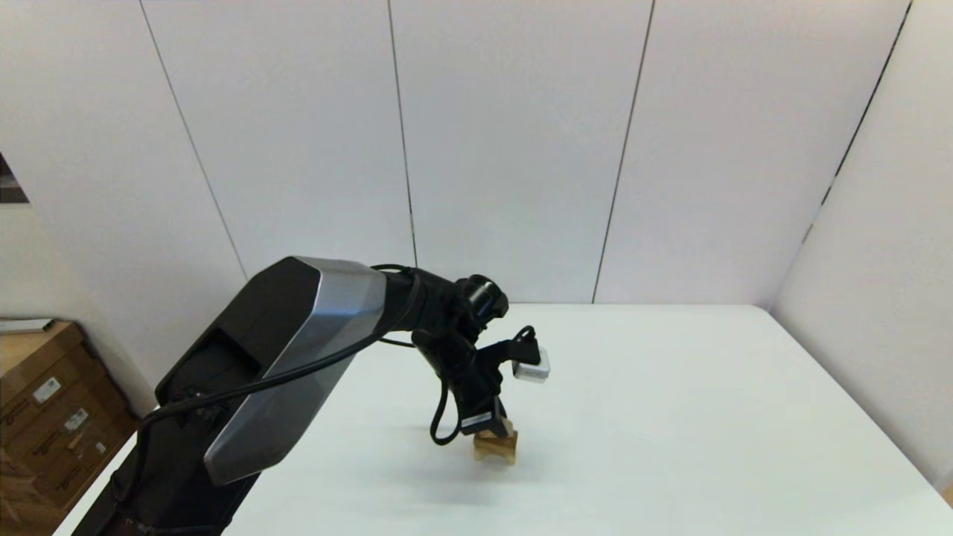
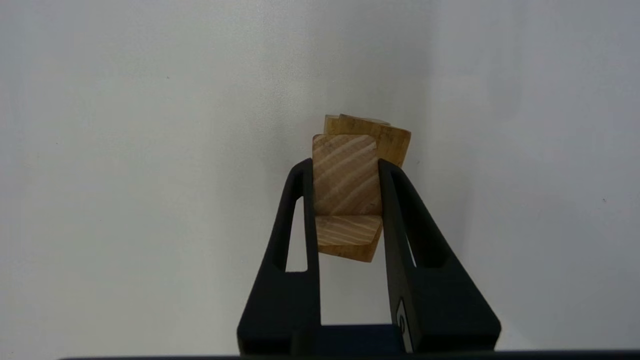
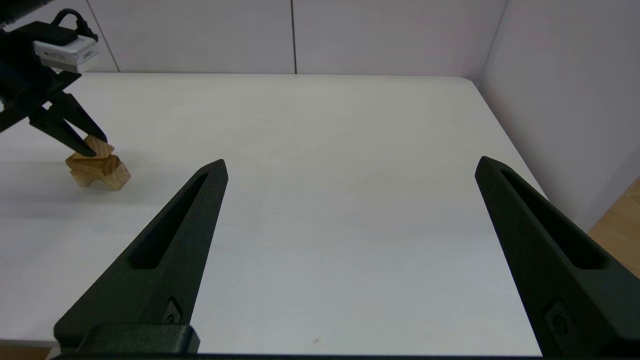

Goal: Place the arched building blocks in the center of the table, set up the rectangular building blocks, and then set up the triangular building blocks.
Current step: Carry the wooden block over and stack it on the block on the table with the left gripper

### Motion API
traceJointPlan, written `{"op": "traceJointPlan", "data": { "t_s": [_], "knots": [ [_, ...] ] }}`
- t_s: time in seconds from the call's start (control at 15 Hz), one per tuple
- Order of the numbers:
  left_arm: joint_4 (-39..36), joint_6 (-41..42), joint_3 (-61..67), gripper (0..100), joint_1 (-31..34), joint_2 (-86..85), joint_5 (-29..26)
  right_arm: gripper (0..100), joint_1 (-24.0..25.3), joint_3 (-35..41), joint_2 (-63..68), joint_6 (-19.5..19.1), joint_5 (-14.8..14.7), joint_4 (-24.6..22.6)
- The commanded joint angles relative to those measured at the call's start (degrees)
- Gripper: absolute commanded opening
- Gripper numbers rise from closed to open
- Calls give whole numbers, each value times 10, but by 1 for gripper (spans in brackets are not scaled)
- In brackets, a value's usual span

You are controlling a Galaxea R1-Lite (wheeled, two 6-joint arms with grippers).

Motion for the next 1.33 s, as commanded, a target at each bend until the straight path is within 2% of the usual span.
{"op": "traceJointPlan", "data": {
  "t_s": [0.07, 1.07, 1.13, 1.33],
  "knots": [
    [4, 5, 0, 0, 0, 0, -1, 100, 0, 0, 1, 0, 0, 0],
    [11, 5, 1, 0, -2, -3, -2, 100, 0, 0, 1, 0, 0, 0],
    [11, 5, 0, 100, -2, -3, -2, 100, 0, 0, 1, 0, 0, 0],
    [12, 5, 0, 100, -2, -3, -2, 100, 0, 0, 1, 0, 0, 0]
  ]
}}
